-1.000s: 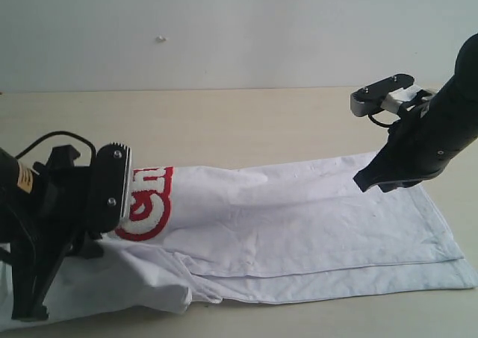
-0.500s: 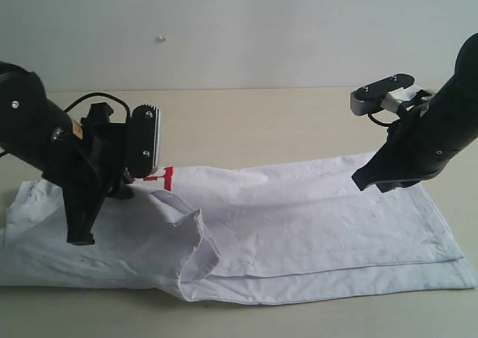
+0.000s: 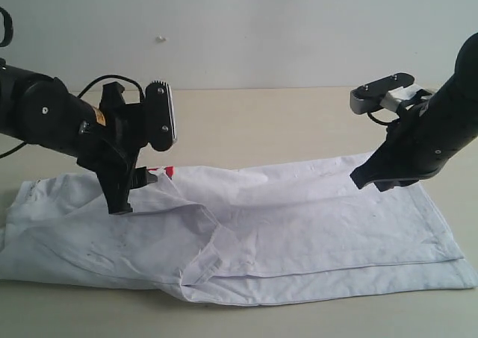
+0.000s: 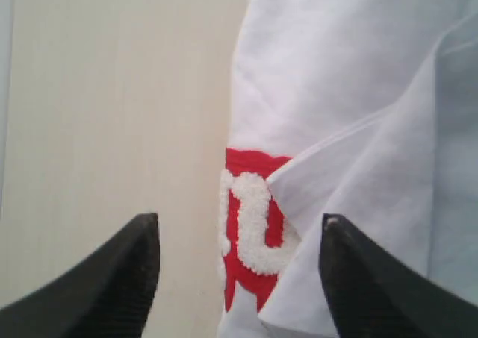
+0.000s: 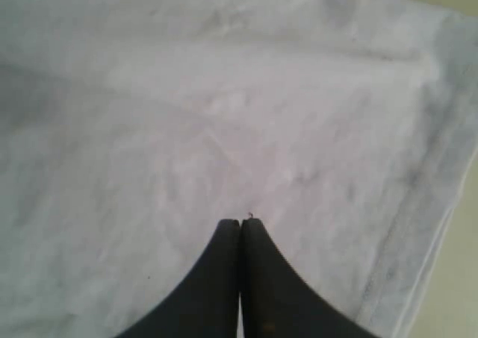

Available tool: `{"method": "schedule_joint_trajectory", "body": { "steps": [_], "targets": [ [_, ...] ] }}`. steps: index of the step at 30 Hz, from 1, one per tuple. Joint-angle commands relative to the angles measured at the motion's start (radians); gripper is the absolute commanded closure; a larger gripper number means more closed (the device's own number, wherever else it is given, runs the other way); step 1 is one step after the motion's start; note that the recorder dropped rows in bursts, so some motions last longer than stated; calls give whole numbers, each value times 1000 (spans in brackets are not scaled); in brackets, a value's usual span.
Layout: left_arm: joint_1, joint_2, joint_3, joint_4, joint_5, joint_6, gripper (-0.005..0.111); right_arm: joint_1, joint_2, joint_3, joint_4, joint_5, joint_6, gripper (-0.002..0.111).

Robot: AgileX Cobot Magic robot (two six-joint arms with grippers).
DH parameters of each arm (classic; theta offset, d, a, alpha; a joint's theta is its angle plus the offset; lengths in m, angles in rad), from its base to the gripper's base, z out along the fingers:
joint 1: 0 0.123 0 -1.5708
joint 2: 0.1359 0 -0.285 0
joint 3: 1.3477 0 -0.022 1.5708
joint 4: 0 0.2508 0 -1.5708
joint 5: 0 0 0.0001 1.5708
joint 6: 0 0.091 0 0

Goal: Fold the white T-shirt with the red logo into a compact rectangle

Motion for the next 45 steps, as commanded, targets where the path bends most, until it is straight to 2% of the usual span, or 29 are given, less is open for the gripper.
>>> {"method": "schedule_joint_trajectory", "body": {
  "steps": [1, 6, 7, 8, 16, 23, 37, 45],
  "targets": [
    [4, -13, -6, -6, 42, -89, 54, -7, -11, 0, 3, -10, 0, 108],
    [4, -22, -6, -6, 280, -138, 93, -7, -11, 0, 3, -12, 0, 108],
    [4, -22, -6, -13, 311, -138, 104, -7, -11, 0, 3, -12, 0, 108],
    [4, -20, -6, -23, 329, -136, 106, -7, -11, 0, 3, -12, 0, 108],
    [4, 17, -6, -97, 380, -122, 107, -7, -11, 0, 3, -3, 0, 108],
    [4, 98, -6, -252, 373, -51, 107, -7, -11, 0, 23, -21, 0, 108],
    [4, 129, -6, -229, 86, -49, 107, -7, -11, 0, 23, -20, 0, 108],
    [4, 140, -6, -223, -152, -52, 107, -7, -11, 0, 23, -18, 0, 108]
  ]
}}
